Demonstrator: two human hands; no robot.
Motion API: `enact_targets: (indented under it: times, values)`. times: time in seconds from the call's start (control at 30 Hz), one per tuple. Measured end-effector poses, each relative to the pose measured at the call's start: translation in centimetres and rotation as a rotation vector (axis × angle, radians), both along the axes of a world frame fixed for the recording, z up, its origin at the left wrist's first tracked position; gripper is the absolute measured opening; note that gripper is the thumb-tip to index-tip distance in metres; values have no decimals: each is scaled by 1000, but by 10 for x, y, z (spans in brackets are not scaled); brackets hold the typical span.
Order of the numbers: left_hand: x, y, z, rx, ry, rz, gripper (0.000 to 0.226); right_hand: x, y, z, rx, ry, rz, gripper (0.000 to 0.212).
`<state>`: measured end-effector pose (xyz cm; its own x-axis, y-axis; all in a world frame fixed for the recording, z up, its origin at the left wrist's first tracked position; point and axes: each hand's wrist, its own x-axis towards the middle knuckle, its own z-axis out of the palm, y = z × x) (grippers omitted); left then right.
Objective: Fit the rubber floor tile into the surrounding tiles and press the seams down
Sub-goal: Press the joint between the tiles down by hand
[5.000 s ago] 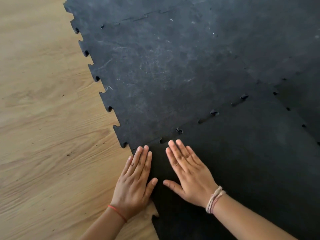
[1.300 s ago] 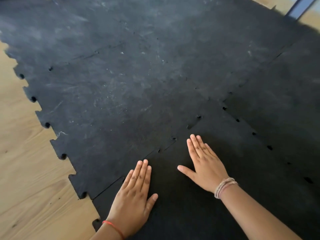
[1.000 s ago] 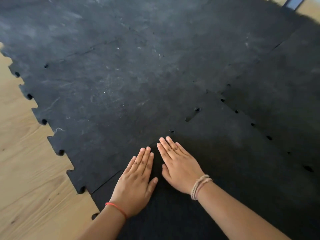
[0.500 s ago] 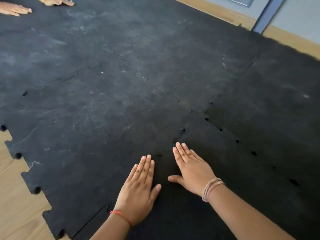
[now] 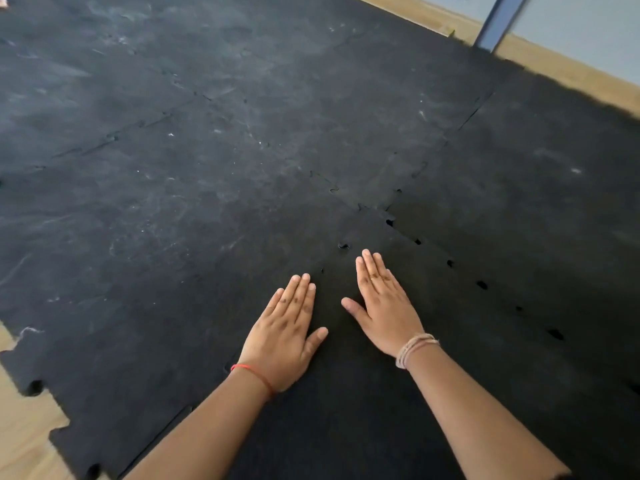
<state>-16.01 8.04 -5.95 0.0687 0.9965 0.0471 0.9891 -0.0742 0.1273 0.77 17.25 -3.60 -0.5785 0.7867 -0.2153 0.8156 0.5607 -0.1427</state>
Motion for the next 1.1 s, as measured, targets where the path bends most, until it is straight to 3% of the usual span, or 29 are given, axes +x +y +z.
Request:
enact_targets:
  times: [0.17, 0.3, 0.47, 0.53, 0.7, 0.83, 1.0, 1.1]
  values:
    - [4, 13, -1, -44, -49, -25, 69, -11, 23, -4, 103, -43, 11, 84]
    - [5, 13, -1, -41, -33, -7, 68, -12, 28, 4, 34, -113, 46, 81]
    - [5, 12, 6, -116, -18, -16, 70, -9, 50, 21, -129, -98, 64, 55]
    - [5, 13, 6, -123, -15, -26, 71, -2, 43, 16, -74, -88, 71, 58]
    - [9, 34, 7, -106, -1, -85, 77, 6, 26, 5, 48, -147, -205, 83]
    - [26, 64, 0, -34, -66, -112, 89, 5, 38, 15, -21, -229, -171, 84]
    - [27, 71, 4, -55, -9, -70, 68, 2, 43, 19, -66, -261, -151, 85]
    - [28, 70, 9, -139, -42, -47, 70, 2, 43, 22, -100, -279, -150, 85]
